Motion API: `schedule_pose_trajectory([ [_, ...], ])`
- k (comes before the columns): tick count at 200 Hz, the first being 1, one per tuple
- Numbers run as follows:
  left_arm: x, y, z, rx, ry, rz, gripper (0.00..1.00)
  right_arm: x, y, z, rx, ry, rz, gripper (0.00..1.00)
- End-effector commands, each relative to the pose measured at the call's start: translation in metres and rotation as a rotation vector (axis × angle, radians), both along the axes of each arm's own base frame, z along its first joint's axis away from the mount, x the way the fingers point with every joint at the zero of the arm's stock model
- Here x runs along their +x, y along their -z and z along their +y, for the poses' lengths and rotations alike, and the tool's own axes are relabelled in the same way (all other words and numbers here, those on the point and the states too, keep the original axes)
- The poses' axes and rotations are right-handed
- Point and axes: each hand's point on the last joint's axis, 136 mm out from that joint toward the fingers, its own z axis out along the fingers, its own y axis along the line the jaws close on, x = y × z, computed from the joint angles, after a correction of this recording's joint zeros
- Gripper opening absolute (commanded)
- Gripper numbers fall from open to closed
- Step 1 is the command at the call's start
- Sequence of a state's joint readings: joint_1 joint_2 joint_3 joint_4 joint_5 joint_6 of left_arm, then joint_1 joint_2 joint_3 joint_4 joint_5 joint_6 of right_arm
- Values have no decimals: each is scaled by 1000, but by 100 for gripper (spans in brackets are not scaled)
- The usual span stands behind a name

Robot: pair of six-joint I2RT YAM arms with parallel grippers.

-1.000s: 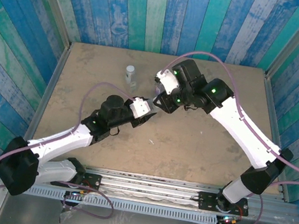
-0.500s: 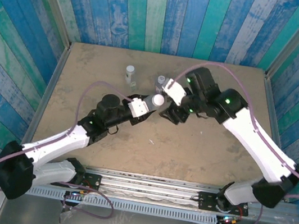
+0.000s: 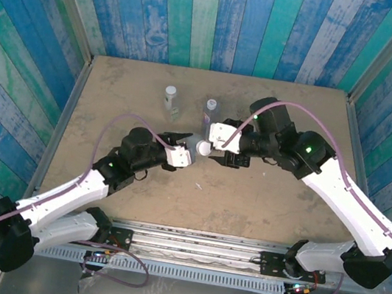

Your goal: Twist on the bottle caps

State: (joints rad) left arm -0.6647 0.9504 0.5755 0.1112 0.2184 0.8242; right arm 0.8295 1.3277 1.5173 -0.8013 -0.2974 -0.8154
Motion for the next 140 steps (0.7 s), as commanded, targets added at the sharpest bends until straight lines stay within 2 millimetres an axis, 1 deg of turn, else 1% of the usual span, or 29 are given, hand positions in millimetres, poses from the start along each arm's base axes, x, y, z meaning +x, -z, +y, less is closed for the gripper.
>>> schedule_pose_trajectory([
  [1,0,-25,4,-8,-11,-70,55,7,2,8,-21,-23,-65,70],
  [31,-1,-27,5,-14,-8,-77,55,4,19,12,-64,-68,-57,68],
  [61,-4,-30,3,-32,3,-74,55,5,31,14,-103,-91,-40,61],
  [97,-4,-28,3,-53,1,-54,54,6,36,19,-112,-105,-18,56],
  [121,-5,-28,2,-68,4,-45,55,8,40,19,-125,-99,-19,56],
  [140,-6,-26,2,-63,8,-43,54,9,40,20,-125,-96,-18,51],
])
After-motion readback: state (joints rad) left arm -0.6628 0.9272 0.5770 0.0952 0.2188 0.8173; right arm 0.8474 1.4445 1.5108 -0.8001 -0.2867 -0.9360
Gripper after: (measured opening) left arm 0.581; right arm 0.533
